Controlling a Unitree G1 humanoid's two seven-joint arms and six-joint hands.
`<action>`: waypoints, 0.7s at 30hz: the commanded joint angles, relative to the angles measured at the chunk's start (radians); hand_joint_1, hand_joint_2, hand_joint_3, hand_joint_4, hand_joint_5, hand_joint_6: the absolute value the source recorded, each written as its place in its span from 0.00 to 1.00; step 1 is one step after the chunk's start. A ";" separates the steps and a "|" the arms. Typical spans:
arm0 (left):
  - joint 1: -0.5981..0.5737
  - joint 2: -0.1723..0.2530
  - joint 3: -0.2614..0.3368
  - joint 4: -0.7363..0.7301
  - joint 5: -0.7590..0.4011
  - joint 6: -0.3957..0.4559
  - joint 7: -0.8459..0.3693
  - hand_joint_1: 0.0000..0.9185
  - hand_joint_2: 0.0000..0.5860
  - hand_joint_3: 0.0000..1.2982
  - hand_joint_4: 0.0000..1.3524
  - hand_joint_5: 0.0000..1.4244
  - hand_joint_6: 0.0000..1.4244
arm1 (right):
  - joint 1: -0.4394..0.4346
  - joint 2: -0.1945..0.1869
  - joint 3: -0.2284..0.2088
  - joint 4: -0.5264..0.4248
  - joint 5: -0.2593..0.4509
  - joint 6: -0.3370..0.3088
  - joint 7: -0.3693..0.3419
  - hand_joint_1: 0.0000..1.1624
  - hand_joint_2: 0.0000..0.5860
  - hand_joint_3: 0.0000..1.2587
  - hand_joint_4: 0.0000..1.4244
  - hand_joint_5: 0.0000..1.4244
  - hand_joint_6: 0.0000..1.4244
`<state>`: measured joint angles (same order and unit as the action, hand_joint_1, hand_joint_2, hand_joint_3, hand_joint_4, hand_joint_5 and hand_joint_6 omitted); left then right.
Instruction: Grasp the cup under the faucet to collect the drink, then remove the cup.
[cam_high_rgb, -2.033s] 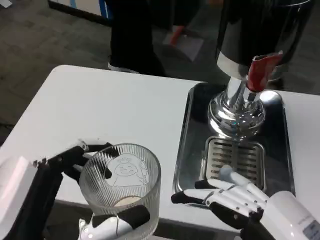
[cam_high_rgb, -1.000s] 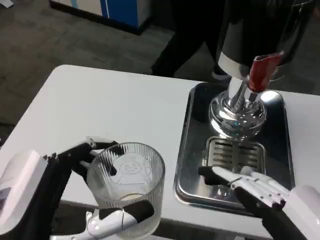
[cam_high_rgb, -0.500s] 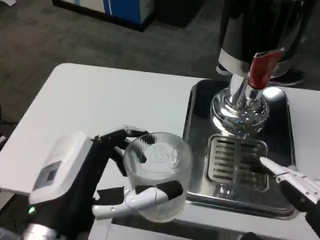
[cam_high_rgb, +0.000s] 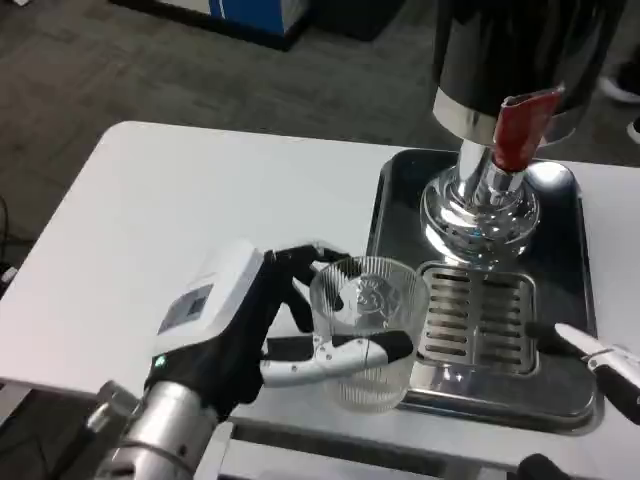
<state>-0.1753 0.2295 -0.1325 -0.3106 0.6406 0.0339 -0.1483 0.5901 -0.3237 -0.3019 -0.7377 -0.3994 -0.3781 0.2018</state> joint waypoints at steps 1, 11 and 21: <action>-0.055 -0.001 -0.018 0.060 0.003 -0.009 0.041 0.56 0.14 0.49 0.54 0.53 0.37 | -0.008 -0.002 -0.009 0.022 0.015 -0.016 -0.007 0.38 0.58 0.13 0.13 0.12 0.12; -0.101 0.011 -0.081 0.097 0.061 -0.056 0.111 0.56 0.14 0.49 0.54 0.53 0.37 | -0.024 -0.005 -0.020 0.040 0.030 -0.013 -0.004 0.38 0.58 0.13 0.14 0.12 0.12; -0.128 0.003 -0.141 0.200 0.166 -0.079 0.249 0.55 0.16 0.48 0.53 0.52 0.36 | -0.018 -0.004 -0.014 0.048 0.040 -0.018 -0.001 0.38 0.59 0.13 0.14 0.12 0.12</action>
<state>-0.2971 0.2291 -0.2605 -0.1473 0.7891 -0.0416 0.0742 0.5589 -0.3266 -0.3121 -0.6956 -0.3660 -0.3785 0.2019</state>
